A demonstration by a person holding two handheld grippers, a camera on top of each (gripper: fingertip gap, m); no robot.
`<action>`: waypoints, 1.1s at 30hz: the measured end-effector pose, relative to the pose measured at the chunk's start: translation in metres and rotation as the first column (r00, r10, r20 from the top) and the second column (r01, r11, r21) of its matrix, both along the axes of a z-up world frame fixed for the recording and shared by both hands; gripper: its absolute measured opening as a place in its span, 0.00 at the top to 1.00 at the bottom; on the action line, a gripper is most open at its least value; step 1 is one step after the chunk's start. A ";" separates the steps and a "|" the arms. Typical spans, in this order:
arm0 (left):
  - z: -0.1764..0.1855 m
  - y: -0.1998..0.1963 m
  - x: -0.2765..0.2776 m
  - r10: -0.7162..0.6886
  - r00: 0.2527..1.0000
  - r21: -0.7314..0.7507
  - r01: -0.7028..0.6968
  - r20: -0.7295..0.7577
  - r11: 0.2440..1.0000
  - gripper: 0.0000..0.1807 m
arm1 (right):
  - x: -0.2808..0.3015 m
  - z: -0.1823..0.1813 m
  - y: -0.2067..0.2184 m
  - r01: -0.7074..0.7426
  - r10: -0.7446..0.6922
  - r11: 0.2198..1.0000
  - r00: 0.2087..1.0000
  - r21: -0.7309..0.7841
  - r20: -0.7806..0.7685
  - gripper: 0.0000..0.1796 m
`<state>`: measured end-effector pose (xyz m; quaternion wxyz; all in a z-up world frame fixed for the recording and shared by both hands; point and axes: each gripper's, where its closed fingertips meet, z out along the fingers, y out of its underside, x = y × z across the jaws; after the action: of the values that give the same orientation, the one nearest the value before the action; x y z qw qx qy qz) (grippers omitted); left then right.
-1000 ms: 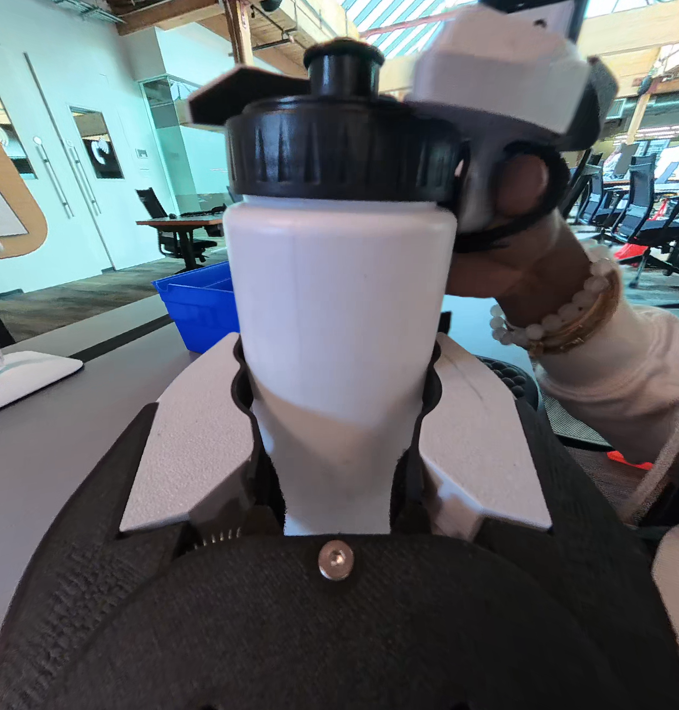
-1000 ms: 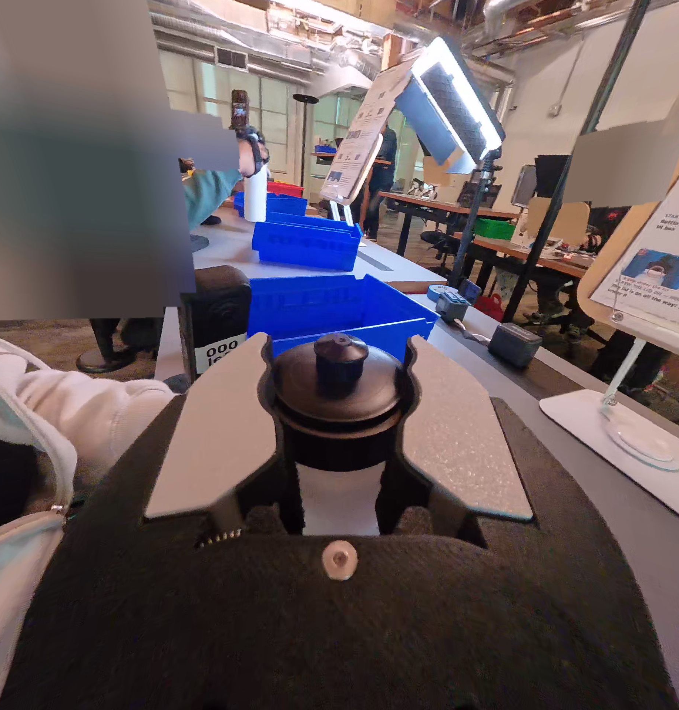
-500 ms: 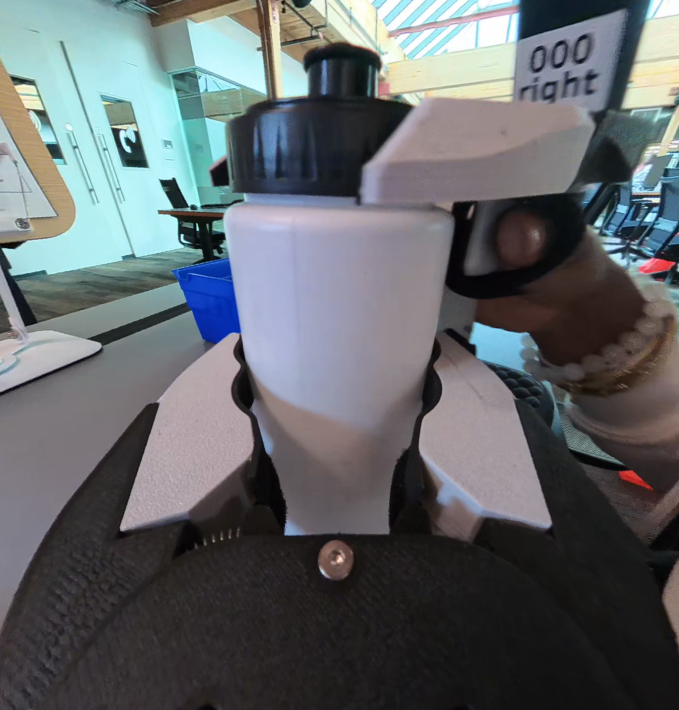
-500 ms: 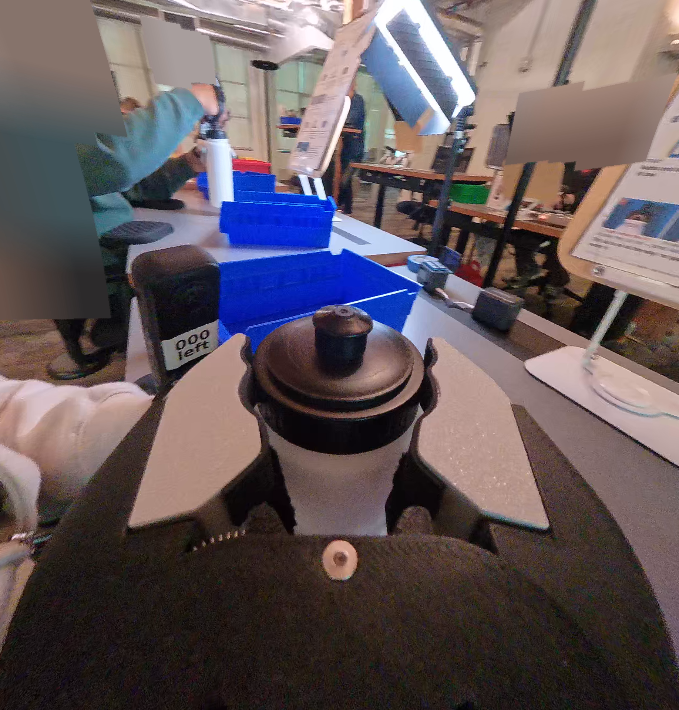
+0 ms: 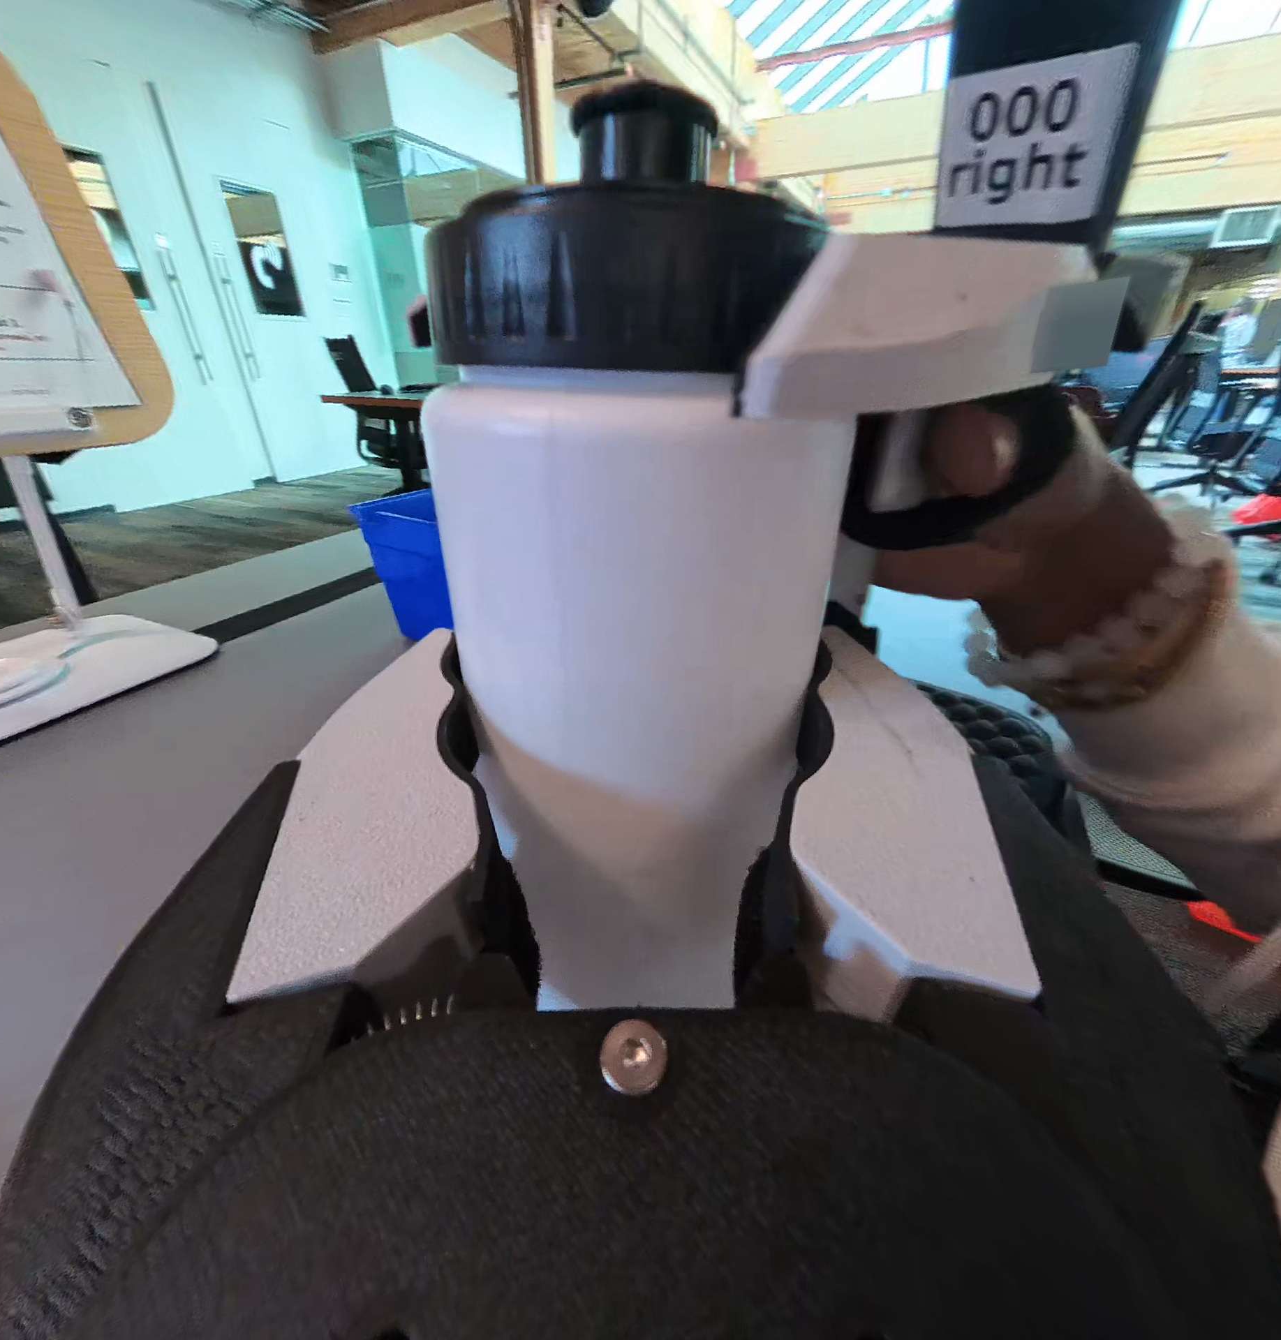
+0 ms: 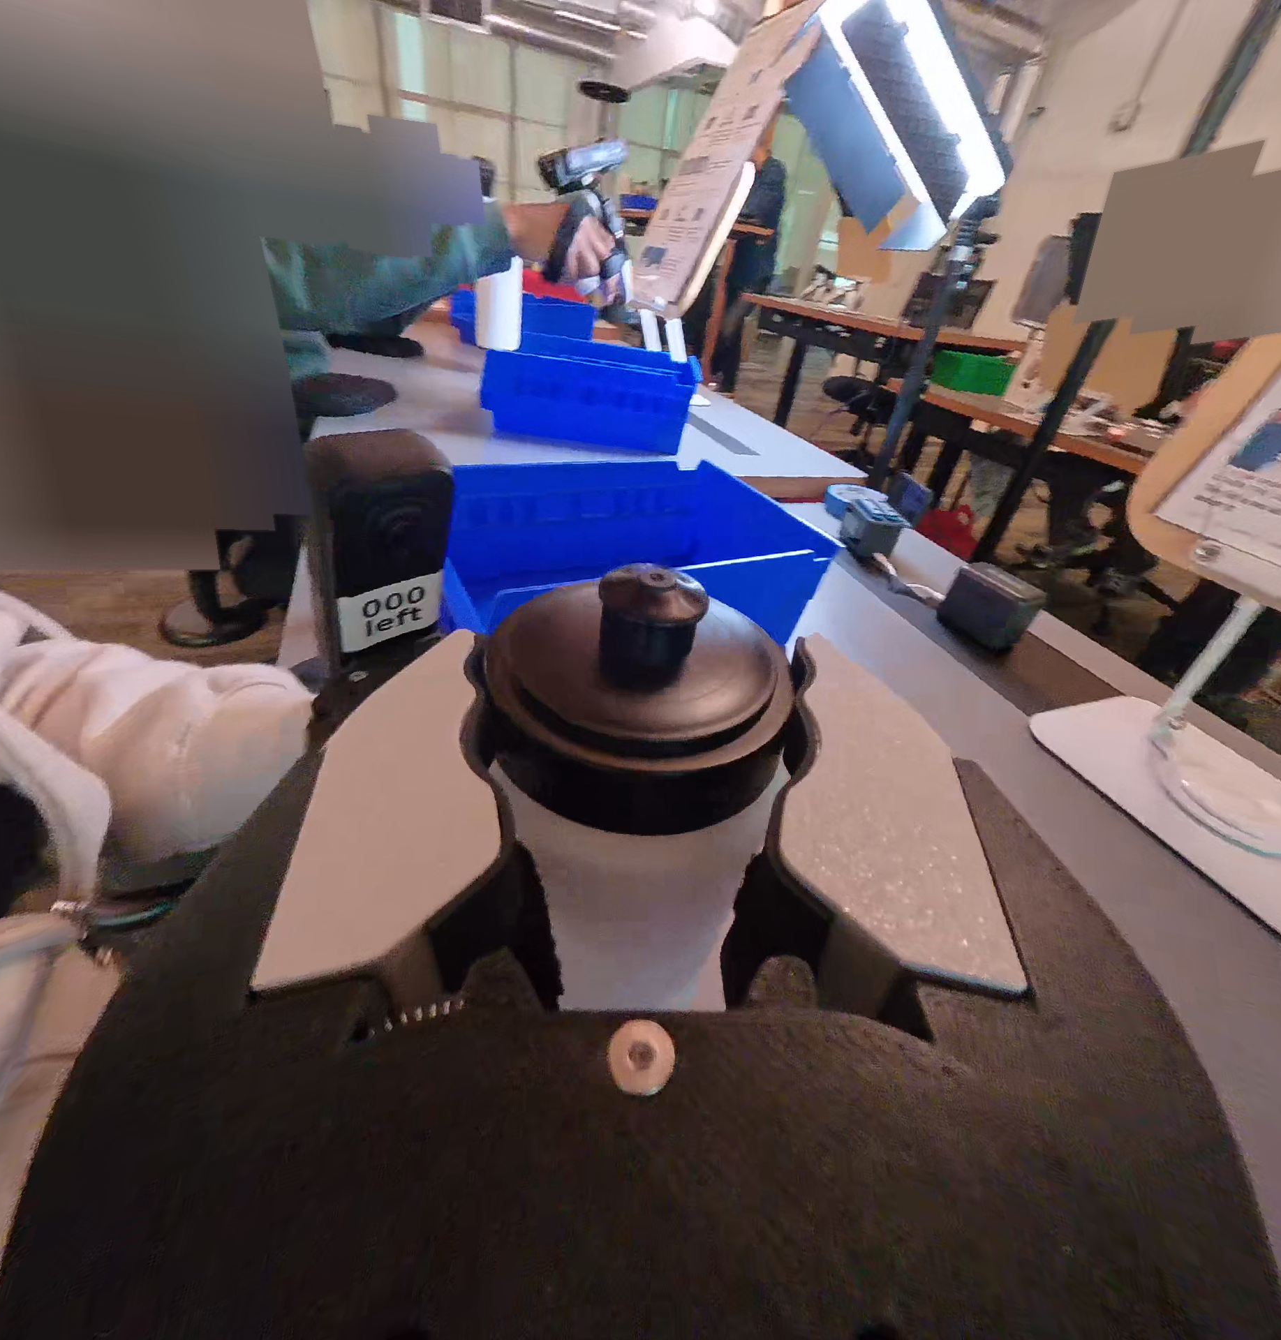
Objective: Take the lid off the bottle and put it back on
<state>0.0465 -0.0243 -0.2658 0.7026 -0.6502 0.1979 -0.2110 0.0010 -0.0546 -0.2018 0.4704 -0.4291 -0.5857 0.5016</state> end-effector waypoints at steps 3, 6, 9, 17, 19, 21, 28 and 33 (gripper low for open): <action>0.000 0.001 -0.002 0.027 1.000 0.000 -0.027 -0.005 1.000 0.51 | -0.002 -0.001 0.007 0.201 -0.202 0.978 0.979 -0.050 -0.023 0.56; 0.001 0.000 -0.001 0.030 0.999 0.018 -0.029 -0.025 0.999 0.51 | 0.000 -0.002 0.005 0.242 -0.242 0.970 0.970 -0.020 0.011 0.56; 0.000 -0.003 0.006 -0.051 0.999 -0.003 0.051 0.004 0.999 0.51 | 0.003 0.001 -0.004 0.047 -0.048 0.998 0.999 0.046 0.014 0.54; 0.000 -0.002 0.003 -0.006 1.000 0.004 0.006 -0.005 1.000 0.51 | 0.000 0.007 -0.001 0.056 -0.059 0.997 0.996 -0.053 -0.063 0.57; -0.001 -0.002 0.002 0.024 0.999 0.023 -0.023 -0.049 0.999 0.52 | 0.001 0.008 0.000 0.143 -0.145 0.989 0.986 -0.030 -0.080 0.57; 0.000 -0.003 0.003 0.016 0.998 0.034 -0.015 -0.056 0.999 0.52 | 0.002 0.008 -0.002 0.164 -0.163 0.986 0.983 0.003 -0.085 0.57; -0.001 0.004 -0.004 0.091 0.992 0.032 -0.088 -0.085 0.996 0.52 | 0.000 0.007 0.003 0.121 -0.121 0.993 0.989 -0.006 -0.084 0.57; 0.001 0.004 -0.013 0.155 0.982 0.068 -0.148 -0.109 0.987 0.52 | -0.005 0.007 0.005 0.262 -0.260 0.965 0.958 0.002 -0.120 0.57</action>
<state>0.0335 -0.0198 -0.2652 0.7234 -0.6530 0.1937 -0.1133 -0.0043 -0.0500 -0.1951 0.5702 -0.4677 -0.4995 0.4546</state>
